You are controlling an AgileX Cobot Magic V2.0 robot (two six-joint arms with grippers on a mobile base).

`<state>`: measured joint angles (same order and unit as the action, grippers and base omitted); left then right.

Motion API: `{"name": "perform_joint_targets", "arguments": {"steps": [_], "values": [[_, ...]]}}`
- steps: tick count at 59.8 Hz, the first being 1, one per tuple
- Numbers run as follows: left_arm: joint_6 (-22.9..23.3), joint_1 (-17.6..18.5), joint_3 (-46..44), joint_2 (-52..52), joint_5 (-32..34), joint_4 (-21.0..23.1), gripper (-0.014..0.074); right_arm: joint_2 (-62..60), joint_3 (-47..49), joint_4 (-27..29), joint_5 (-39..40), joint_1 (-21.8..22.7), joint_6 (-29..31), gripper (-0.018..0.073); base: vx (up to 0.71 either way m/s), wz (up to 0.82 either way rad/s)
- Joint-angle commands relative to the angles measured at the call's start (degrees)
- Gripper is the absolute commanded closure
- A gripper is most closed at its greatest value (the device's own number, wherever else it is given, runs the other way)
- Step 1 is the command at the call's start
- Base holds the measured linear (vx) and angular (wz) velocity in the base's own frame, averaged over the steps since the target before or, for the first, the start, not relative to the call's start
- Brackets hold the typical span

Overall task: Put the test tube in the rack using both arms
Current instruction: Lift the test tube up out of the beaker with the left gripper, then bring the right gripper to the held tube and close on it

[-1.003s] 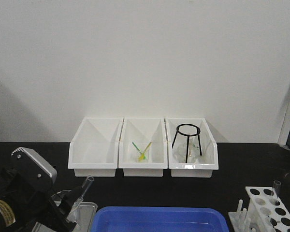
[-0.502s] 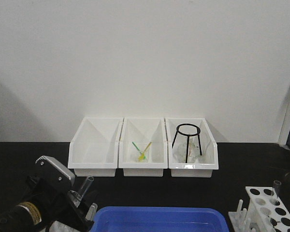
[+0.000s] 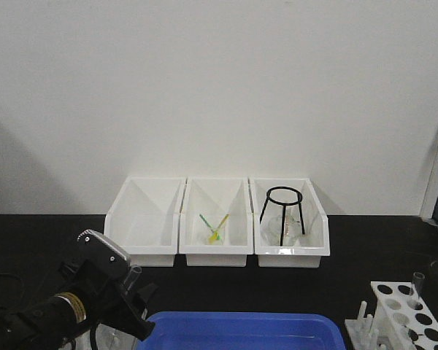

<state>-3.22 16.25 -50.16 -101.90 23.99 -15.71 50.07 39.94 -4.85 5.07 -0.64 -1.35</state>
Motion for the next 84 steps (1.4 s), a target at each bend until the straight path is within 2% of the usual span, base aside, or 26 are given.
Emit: {"name": "perform_joint_targets", "arguments": {"steps": [1,15,25,34,44,48,52,56,60,65,70,74,79,84], "values": [[0.5,0.2,-1.7,2.2,5.4,0.6,0.0146,-0.2,1.7,-0.5,4.9,-0.1,0.5,0.0103,0.00,0.00],[0.5,0.2,-1.7,2.2,6.7,0.6,0.0427,-0.2,1.7,-0.5,4.9,-0.1,0.5,0.0103,0.00,0.00],[0.5,0.2,-1.7,2.4,6.6,0.6,0.0591,-0.2,1.7,-0.5,4.9,-0.1,0.5,0.0103,0.00,0.00],[0.3,0.2,-1.7,5.8,6.6,0.5,0.0606,-0.2,1.7,-0.5,4.9,-0.1,0.5,0.0103,0.00,0.00],[0.8,0.2,-1.8,16.4,6.3,0.5,0.0605,-0.2,1.7,-0.3,5.0,-0.1,0.1,0.0103,0.00,0.00],[2.9,0.2,-2.1,21.2,5.3,0.5,0.0605,-0.2,1.7,-0.3,4.9,-0.1,0.0,0.0103,0.00,0.00],[6.8,0.2,-3.7,25.4,0.5,0.2,0.0603,-0.2,1.7,-0.3,4.6,-0.4,0.0,0.0103,0.00,0.00],[12.7,0.9,-6.2,28.6,-4.3,-0.7,0.0603,-0.2,1.7,-0.2,4.5,-1.9,0.0,0.0103,0.00,0.00],[19.5,2.4,-8.8,30.5,-8.4,-4.3,0.0603,0.1,1.7,-0.3,4.4,-5.1,0.0,0.0103,0.00,0.00],[27.6,5.3,-11.0,30.9,-10.0,-10.5,0.0603,1.4,1.7,-0.3,4.4,-11.7,0.0,0.0103,0.00,0.00],[37.0,9.3,-12.3,30.3,-9.1,-17.4,0.0603,3.0,1.7,-0.3,4.5,-19.8,0.0,0.0103,0.00,0.00],[42.3,12.0,-12.4,29.7,-6.6,-22.5,0.0603,4.1,1.7,-0.2,5.2,-25.8,0.0,0.0103,0.00,0.00],[50.2,14.8,-12.4,28.5,-2.6,-28.4,0.0603,5.2,1.7,1.2,6.4,-31.5,-0.7,0.0103,0.00,0.00],[55.4,16.9,-12.4,27.3,0.6,-33.6,0.0603,6.1,1.7,2.7,7.5,-35.6,-1.7,0.0103,0.00,0.00]]}}
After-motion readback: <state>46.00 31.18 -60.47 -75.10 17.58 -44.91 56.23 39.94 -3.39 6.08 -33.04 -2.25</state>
